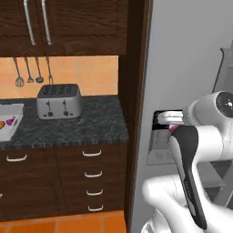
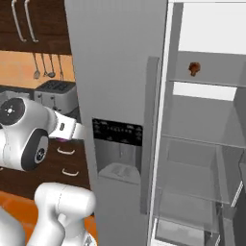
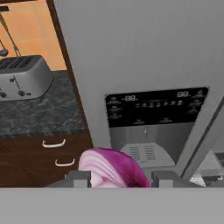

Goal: Place one onion and one chicken drumstick in each tupperware on the nearby counter, to pack two identical lunches.

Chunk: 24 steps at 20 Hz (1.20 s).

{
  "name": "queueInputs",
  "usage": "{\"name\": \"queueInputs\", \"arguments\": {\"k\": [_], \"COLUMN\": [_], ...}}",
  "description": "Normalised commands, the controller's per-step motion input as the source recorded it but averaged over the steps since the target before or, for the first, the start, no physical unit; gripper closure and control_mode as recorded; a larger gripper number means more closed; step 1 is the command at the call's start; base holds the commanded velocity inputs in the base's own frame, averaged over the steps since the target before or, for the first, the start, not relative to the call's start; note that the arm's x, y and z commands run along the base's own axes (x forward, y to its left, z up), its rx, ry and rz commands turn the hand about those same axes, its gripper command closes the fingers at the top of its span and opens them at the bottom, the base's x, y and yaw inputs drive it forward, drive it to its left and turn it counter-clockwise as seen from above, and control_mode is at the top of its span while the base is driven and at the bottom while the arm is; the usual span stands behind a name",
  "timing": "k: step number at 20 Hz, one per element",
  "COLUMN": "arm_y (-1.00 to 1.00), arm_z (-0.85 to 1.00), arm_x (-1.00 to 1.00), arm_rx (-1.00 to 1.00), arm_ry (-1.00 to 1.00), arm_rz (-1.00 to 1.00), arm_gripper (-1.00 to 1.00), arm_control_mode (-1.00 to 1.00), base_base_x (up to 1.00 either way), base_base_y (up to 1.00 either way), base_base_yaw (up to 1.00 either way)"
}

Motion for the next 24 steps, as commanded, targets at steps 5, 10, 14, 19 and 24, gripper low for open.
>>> {"name": "queueInputs", "arguments": {"k": [5, 10, 14, 19, 24], "arm_y": [0.00, 0.00, 0.00, 0.00, 0.00], "arm_z": [0.00, 0.00, 0.00, 0.00, 0.00], "arm_x": [0.00, 0.00, 0.00, 0.00, 0.00], "arm_rx": [0.00, 0.00, 0.00, 0.00, 0.00], "arm_ry": [0.00, 0.00, 0.00, 0.00, 0.00], "arm_rz": [0.00, 0.00, 0.00, 0.00, 0.00], "arm_gripper": [1.00, 1.00, 1.00, 1.00, 1.00], "arm_control_mode": [1.00, 1.00, 1.00, 1.00, 1.00], "base_base_x": [0.39, 0.10, -0.03, -0.14, 0.01], "base_base_y": [1.00, 1.00, 0.88, 0.68, 0.91], "base_base_yaw": [0.03, 0.00, 0.00, 0.00, 0.00]}}
